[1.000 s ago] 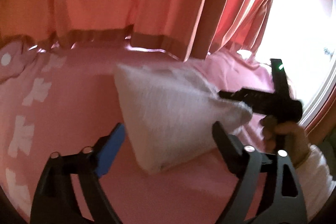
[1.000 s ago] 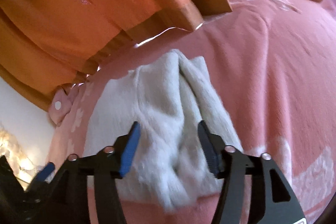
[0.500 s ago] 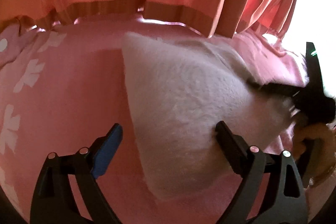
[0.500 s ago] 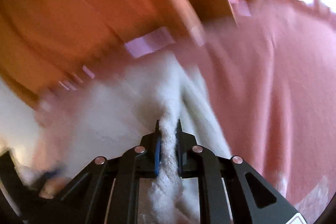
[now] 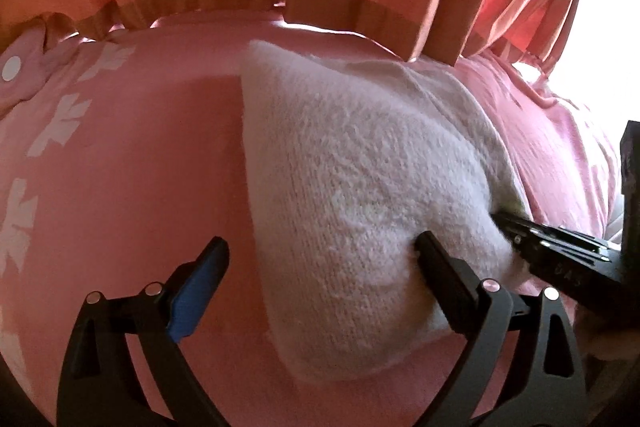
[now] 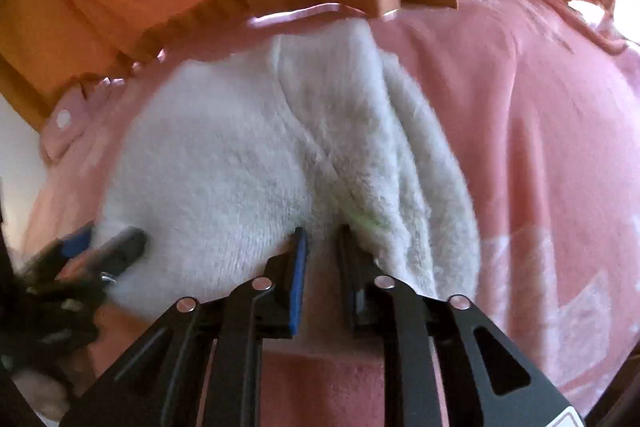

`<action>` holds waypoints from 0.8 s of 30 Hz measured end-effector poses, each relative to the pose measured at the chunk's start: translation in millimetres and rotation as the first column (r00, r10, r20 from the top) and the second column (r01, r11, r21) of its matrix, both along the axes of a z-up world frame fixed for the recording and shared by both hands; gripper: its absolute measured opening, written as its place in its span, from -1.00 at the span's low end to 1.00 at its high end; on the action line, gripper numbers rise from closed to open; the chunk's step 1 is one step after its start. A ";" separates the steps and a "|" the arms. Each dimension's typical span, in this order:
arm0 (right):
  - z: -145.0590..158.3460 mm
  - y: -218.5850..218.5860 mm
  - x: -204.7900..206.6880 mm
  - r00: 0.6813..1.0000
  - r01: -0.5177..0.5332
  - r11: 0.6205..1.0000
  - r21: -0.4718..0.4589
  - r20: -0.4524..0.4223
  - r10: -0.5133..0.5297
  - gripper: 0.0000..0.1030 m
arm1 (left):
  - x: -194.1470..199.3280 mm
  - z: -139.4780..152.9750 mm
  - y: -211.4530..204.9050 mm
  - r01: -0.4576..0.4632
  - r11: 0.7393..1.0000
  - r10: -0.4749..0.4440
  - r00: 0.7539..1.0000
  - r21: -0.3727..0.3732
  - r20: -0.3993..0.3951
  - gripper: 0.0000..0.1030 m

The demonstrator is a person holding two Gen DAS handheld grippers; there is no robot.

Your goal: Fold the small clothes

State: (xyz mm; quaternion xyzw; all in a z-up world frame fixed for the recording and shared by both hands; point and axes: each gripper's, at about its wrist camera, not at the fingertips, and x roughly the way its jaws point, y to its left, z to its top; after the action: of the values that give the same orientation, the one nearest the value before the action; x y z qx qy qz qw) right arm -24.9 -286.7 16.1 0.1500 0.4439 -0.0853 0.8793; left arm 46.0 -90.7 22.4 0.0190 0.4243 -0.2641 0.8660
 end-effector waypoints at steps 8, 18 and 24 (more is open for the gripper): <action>-13.0 -4.2 -5.2 0.997 0.019 0.999 0.043 -0.081 -0.015 -0.66 | -2.4 0.9 -1.0 0.000 1.000 0.000 1.000 0.005 0.002 0.79; -20.5 -3.6 -9.7 0.993 0.027 0.999 0.047 -0.115 -0.021 -0.61 | -6.3 -3.2 1.5 0.009 1.000 -0.009 1.000 -0.014 -0.018 0.79; 17.7 -21.5 -36.8 0.995 0.070 0.986 0.152 0.063 -0.081 -0.09 | -9.4 4.7 13.5 0.049 0.990 -0.053 0.998 -0.130 -0.028 0.78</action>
State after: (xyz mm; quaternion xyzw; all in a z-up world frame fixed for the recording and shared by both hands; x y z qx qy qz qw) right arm -61.6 -308.3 33.8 0.2352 0.4124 -0.0797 0.8765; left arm 36.6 -77.2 27.1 -0.0306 0.4189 -0.3134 0.8517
